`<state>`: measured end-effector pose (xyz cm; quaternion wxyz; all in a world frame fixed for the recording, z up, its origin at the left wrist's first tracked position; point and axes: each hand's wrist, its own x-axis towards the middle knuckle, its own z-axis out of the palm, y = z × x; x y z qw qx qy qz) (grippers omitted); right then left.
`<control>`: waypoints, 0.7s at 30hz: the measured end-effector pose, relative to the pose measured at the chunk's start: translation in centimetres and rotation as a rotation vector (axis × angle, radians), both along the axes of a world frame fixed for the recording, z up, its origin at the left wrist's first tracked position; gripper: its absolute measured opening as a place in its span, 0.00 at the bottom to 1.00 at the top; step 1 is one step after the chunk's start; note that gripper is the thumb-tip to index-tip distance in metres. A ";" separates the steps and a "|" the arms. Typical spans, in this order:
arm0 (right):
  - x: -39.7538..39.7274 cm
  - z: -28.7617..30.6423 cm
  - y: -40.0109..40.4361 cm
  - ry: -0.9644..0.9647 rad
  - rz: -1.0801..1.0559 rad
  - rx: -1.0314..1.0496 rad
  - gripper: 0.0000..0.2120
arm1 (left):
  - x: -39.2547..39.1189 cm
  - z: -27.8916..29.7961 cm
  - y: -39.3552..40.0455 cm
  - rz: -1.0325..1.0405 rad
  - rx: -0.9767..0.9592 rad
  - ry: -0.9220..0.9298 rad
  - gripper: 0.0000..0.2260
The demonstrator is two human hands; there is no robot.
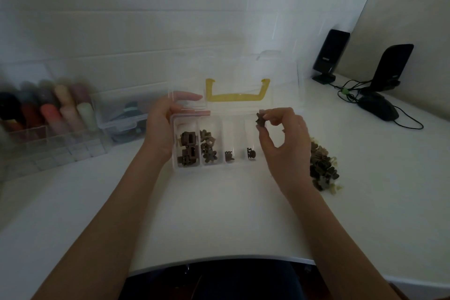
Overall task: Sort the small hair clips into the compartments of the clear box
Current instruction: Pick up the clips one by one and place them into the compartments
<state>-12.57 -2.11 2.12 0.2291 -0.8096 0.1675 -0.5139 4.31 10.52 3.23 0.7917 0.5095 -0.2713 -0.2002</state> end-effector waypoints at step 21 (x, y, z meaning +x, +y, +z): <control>-3.3 0.2 -2.5 0.102 -0.215 -0.041 0.04 | 0.6 0.7 0.8 0.051 -0.005 0.068 0.22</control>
